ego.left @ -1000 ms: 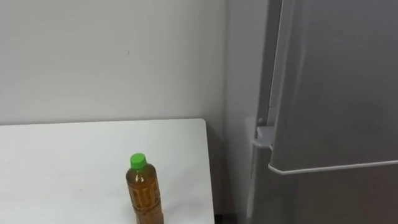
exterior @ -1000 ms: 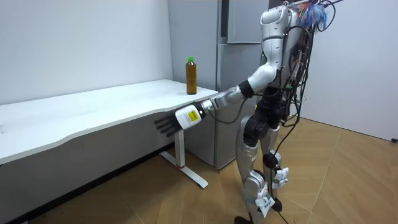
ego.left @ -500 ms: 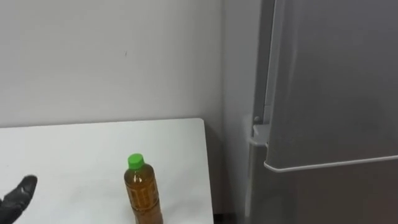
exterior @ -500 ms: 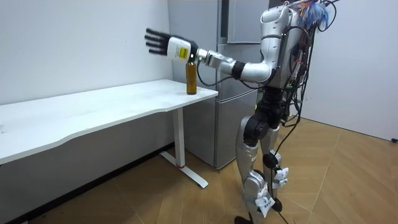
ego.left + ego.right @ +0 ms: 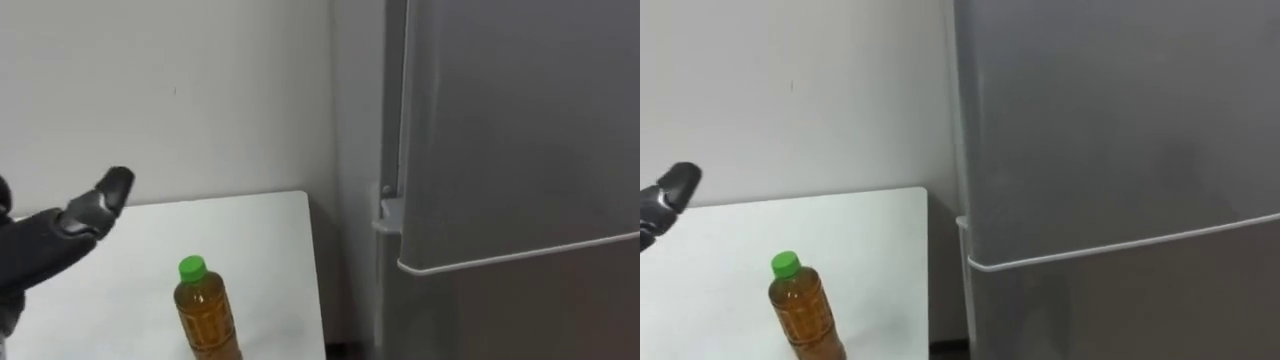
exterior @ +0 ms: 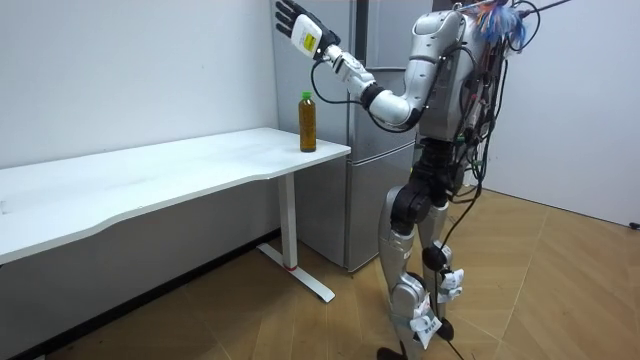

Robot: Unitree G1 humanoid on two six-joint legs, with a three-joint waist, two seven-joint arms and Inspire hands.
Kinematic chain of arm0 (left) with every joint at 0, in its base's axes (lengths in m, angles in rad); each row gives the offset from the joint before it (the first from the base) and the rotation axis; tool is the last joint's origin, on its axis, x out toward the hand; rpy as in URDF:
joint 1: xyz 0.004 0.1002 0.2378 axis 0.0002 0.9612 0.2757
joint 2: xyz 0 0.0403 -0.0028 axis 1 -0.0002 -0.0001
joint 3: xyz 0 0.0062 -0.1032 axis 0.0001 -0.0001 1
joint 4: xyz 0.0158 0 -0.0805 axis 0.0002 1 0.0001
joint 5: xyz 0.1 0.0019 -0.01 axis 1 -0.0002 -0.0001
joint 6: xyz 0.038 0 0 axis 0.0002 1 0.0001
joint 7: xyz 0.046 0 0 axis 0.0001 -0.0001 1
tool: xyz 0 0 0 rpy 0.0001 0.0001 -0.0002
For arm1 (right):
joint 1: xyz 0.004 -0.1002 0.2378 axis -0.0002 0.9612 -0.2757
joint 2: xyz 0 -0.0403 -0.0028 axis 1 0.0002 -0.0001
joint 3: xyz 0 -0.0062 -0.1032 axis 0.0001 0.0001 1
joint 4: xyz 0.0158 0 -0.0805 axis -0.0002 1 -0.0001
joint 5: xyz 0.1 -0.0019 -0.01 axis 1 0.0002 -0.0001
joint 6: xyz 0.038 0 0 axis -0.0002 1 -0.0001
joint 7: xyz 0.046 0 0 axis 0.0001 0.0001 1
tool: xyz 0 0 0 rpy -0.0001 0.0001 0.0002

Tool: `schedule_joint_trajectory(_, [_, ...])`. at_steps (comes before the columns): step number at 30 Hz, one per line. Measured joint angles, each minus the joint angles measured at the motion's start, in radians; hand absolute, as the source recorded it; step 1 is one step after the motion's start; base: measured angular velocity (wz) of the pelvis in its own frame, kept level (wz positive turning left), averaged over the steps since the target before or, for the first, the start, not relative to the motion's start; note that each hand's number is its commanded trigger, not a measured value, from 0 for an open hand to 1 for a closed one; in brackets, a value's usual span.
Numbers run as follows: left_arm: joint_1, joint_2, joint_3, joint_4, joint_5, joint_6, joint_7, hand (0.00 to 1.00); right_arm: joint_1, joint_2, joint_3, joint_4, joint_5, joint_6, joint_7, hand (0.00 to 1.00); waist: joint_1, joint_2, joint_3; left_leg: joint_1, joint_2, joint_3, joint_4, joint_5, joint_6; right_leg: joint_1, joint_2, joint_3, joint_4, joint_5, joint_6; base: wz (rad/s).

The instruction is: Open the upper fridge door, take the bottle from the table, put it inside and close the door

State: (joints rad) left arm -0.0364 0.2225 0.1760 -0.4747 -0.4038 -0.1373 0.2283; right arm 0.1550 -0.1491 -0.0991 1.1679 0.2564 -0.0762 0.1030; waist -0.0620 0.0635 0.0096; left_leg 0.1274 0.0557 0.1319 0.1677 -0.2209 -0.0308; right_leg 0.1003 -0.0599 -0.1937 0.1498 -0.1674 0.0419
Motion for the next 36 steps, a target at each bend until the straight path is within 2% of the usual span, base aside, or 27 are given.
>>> schedule_joint_trajectory(2, [-0.027, 0.0, -0.016, -0.026, -0.023, 0.023, -0.041, 0.0, -0.002, -0.002, -0.001, -0.002, 0.004, 0.005, 0.011, 0.0, -0.011, 0.002, -0.0017, -0.003, 0.0, 0.003, 0.0, 0.0, 0.0, -0.005, 0.0, 0.003, 0.0, 0.0, 0.0, -0.03])
schedule_joint_trajectory(5, [-0.058, 0.0, -0.051, -0.025, -0.044, 0.035, -0.094, 0.0, -0.008, -0.004, -0.001, 0.0, 0.003, 0.013, 0.013, 0.0, -0.031, 0.005, -0.0041, 0.002, 0.0, 0.003, 0.0, 0.0, 0.0, 0.0, 0.0, 0.004, 0.001, 0.0, 0.0, 0.0])
schedule_joint_trajectory(11, [-0.06, 0.0, -0.12, -0.024, -0.08, 0.099, -0.215, 0.0, -0.019, -0.005, 0.001, 0.007, 0.012, 0.018, 0.02, 0.0, -0.046, 0.003, -0.0022, 0.006, 0.001, 0.006, 0.0, 0.0, 0.0, -0.004, 0.002, 0.015, 0.005, 0.0, 0.0, -0.05])
schedule_joint_trajectory(14, [-0.064, 0.0, -0.155, -0.023, -0.116, 0.114, -0.259, 0.0, -0.025, -0.005, 0.01, 0.007, 0.019, 0.034, 0.02, 0.0, -0.054, -0.001, 0.0005, 0.006, 0.0, 0.012, 0.0, 0.0, 0.0, -0.004, 0.001, 0.016, 0.006, 0.0, 0.0, -0.02])
schedule_joint_trajectory(18, [-0.065, -0.001, -0.191, -0.023, -0.117, 0.13, -0.312, 0.0, -0.039, -0.008, 0.03, 0.007, 0.017, 0.034, 0.018, 0.0, -0.055, -0.003, 0.0013, 0.006, 0.001, 0.028, 0.0, 0.0, 0.0, -0.013, 0.001, 0.026, 0.013, 0.0, 0.0, -0.06])
schedule_joint_trajectory(20, [-0.066, -0.002, -0.213, -0.023, -0.117, 0.136, -0.33, 0.0, -0.047, -0.009, 0.041, 0.007, 0.017, 0.034, 0.018, 0.0, -0.07, -0.003, 0.0017, 0.004, 0.001, 0.031, 0.0, 0.0, 0.0, -0.017, 0.001, 0.028, 0.016, 0.0, 0.0, -0.02])
schedule_joint_trajectory(26, [-0.127, -0.007, -0.259, -0.024, -0.116, 0.154, -0.389, 0.0, -0.058, -0.01, 0.048, 0.013, 0.012, 0.034, 0.019, 0.0, -0.085, 0.007, -0.0048, -0.007, 0.001, 0.031, 0.0, 0.0, 0.0, -0.019, 0.001, 0.03, 0.017, 0.0, 0.0, 0.02])
schedule_joint_trajectory(30, [-0.138, -0.007, -0.261, -0.024, -0.117, 0.157, -0.399, 0.0, -0.061, -0.012, 0.049, 0.016, 0.012, 0.034, 0.02, 0.0, -0.098, 0.008, -0.0058, -0.006, 0.001, 0.031, 0.0, 0.0, 0.0, -0.018, 0.001, 0.03, 0.017, 0.0, 0.0, 0.0])
schedule_joint_trajectory(36, [-0.143, -0.01, -0.3, -0.022, -0.117, 0.187, -0.462, 0.0, -0.092, -0.018, 0.049, 0.056, 0.009, 0.045, 0.018, 0.0, -0.101, 0.015, -0.0007, -0.003, 0.001, 0.03, 0.0, 0.0, 0.0, -0.014, 0.001, 0.028, 0.016, 0.0, 0.0, 0.0])
